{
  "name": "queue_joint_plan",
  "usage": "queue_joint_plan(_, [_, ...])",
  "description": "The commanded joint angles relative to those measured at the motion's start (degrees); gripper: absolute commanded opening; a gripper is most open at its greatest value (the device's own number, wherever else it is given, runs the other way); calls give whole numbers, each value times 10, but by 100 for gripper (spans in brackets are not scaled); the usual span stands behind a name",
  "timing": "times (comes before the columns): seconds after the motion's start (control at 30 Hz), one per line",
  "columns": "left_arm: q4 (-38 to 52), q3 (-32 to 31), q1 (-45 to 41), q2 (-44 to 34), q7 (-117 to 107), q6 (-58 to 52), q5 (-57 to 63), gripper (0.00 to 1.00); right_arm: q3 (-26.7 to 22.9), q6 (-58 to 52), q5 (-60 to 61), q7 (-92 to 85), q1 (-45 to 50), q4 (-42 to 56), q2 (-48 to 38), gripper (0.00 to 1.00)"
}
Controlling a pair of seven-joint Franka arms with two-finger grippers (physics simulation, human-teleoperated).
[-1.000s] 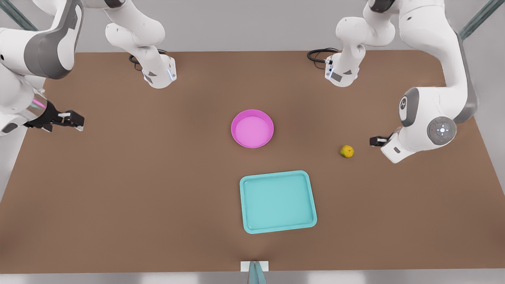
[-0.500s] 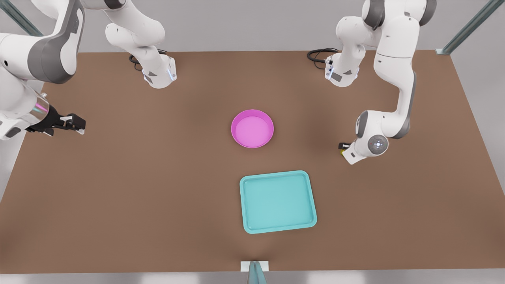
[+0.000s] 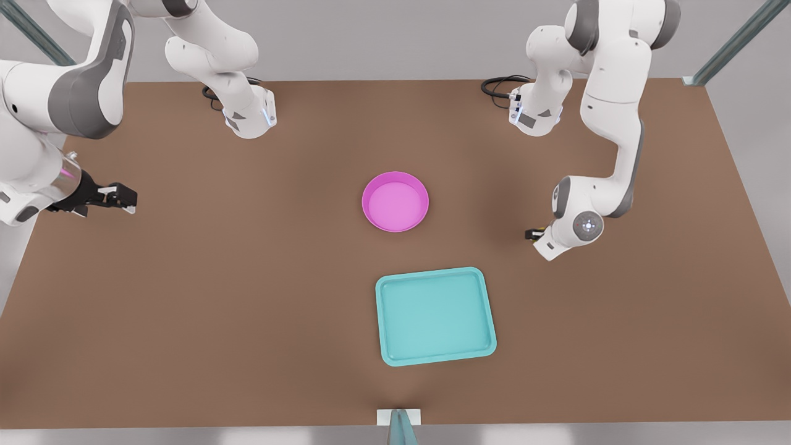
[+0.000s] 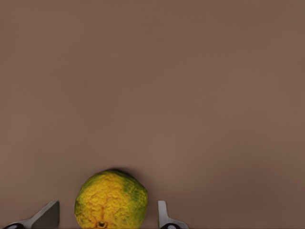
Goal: Place the orange on the plate with the left arm and the plate on the tray with the right arm
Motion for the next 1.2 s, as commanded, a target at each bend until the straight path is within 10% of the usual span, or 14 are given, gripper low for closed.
queue_joint_plan(0.0, [1,1,0,4,-42,11,-2,100,0,0,1,-5,0,0,0,100])
queue_joint_plan(0.33, [2,1,-1,20,-41,18,-2,100,0,0,0,-8,0,1,2,100])
queue_joint_plan(0.6, [2,0,0,27,-42,24,-3,63,0,0,1,-9,0,1,4,100])
queue_joint_plan(0.87, [7,-7,-3,-7,-61,-17,-3,60,-1,0,0,-10,-1,1,4,100])
queue_joint_plan(1.17, [169,-12,-267,-13,-310,-232,-67,60,-1,1,0,-9,-1,0,5,100])
